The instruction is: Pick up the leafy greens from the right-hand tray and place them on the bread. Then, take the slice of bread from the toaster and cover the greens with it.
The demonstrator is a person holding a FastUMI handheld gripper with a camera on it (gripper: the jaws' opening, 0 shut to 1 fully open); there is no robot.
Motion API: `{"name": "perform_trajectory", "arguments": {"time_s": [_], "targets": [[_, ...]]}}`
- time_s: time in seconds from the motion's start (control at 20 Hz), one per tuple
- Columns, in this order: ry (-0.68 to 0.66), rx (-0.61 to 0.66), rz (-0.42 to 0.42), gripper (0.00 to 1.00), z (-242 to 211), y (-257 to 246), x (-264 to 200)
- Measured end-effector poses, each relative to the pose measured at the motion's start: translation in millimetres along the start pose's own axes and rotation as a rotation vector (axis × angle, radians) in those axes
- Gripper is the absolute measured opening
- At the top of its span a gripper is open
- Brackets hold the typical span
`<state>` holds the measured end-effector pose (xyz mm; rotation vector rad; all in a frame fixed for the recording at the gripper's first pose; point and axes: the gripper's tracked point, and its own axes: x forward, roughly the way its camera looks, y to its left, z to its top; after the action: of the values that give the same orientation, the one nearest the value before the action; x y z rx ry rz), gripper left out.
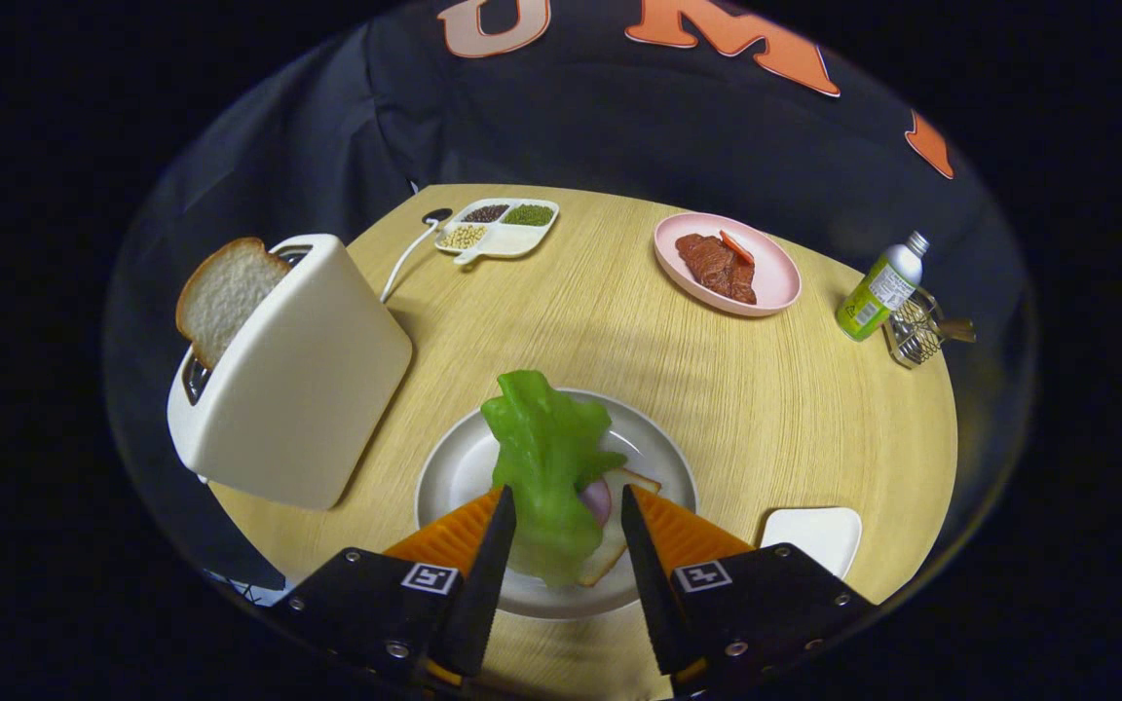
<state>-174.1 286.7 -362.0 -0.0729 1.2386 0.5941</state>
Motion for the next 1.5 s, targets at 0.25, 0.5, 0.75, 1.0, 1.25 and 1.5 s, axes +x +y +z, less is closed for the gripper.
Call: {"name": "perform_trajectory", "arguments": {"time_s": [0.25,0.5,0.75,1.0,1.25,1.5], "targets": [[-0.055,0.027,0.014,0.77,21,10,-24],[-0.127,0.038,0.065,0.89,65,39,-60],[-0.136,0.007,0.121,0.94,110,86,-89],[-0.086,-0.038,0.149,0.94,137,132,-92],[-0.025,-0.066,0.175,0.94,154,185,-79],[0.064,-0.070,0.170,0.93,149,218,-55]]}}
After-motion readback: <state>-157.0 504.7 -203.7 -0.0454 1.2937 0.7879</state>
